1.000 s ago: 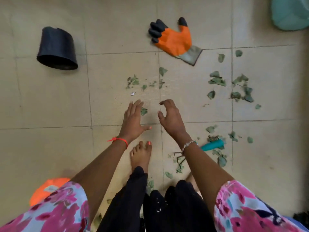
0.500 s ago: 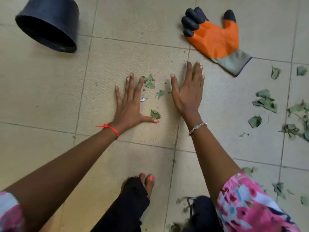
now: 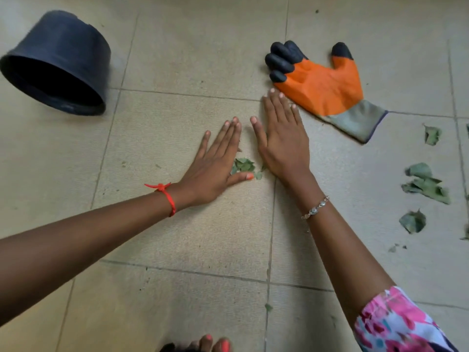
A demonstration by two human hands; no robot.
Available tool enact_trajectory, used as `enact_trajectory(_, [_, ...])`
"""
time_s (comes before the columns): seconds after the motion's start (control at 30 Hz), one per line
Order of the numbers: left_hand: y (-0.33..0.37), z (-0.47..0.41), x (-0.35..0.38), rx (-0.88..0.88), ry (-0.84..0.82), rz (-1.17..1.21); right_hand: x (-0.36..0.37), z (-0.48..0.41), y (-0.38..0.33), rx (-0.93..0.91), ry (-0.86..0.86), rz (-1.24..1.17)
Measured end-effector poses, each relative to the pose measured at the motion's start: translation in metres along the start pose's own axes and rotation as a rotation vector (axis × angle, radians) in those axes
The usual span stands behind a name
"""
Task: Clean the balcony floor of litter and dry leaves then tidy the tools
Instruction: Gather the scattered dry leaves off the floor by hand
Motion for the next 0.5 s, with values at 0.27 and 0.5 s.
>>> enact_trajectory(0.27, [0.018,-0.011,0.003,-0.006,0.164,0.07,-0.017,0.03,-0.003,-0.109,-0.007,-0.587])
enact_trajectory(0.5, [0.041,-0.018,-0.016,-0.111,-0.133,1.336,-0.031,0.071,0.008,0.13,0.105,-0.487])
Point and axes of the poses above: each hand's wrist, its own z-axis away from the middle knuckle, its own x-axis out of the palm, y = z × x, the point moved 5 cm from there along -z, towards the middle knuckle, and after that the axes turned 14 degrees about -x, right-handed, at the moved point
